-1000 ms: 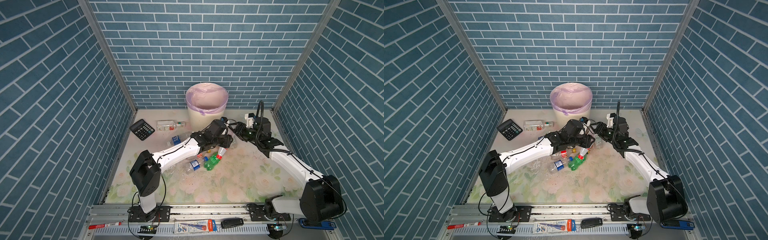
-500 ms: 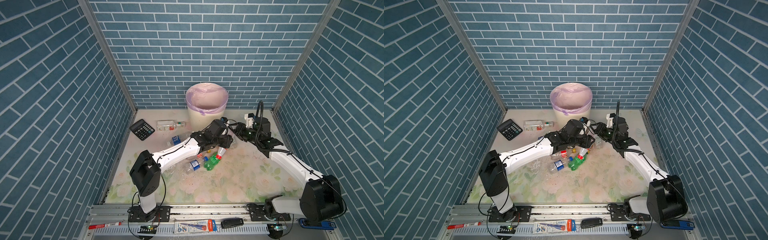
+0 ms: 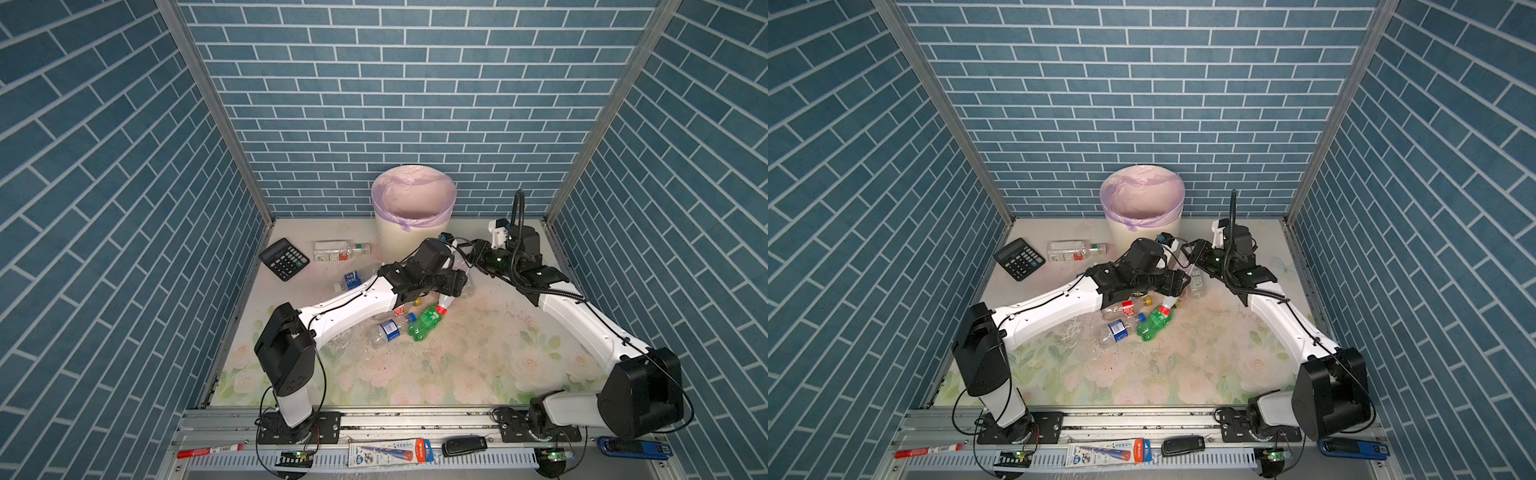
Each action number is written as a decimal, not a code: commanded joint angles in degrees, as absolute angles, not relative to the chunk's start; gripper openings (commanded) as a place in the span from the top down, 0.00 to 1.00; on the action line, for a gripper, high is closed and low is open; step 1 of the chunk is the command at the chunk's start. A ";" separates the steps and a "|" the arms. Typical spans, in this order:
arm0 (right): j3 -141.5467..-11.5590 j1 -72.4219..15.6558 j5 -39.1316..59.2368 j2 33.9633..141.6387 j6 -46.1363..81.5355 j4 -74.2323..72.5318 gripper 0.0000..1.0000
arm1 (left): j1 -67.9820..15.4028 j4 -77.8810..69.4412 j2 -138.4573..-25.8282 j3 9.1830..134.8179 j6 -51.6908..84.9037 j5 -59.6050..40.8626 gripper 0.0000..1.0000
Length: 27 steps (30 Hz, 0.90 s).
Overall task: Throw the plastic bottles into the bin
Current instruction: 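Open the left gripper and draw back while the right gripper holds the bottle, then raise the frosted bottle with the right gripper over the bin and open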
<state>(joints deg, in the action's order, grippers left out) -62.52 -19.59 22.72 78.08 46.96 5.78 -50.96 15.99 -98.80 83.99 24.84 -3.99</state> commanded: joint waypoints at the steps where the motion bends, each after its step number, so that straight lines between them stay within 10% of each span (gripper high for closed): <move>1: -69.16 -19.03 19.07 79.28 42.51 8.72 0.58 | -49.97 17.37 -94.09 82.28 24.46 -1.51 0.12; 27: -109.11 -14.26 -9.71 87.11 35.67 -1.62 0.64 | -32.34 20.40 -78.77 88.50 18.96 -1.96 0.01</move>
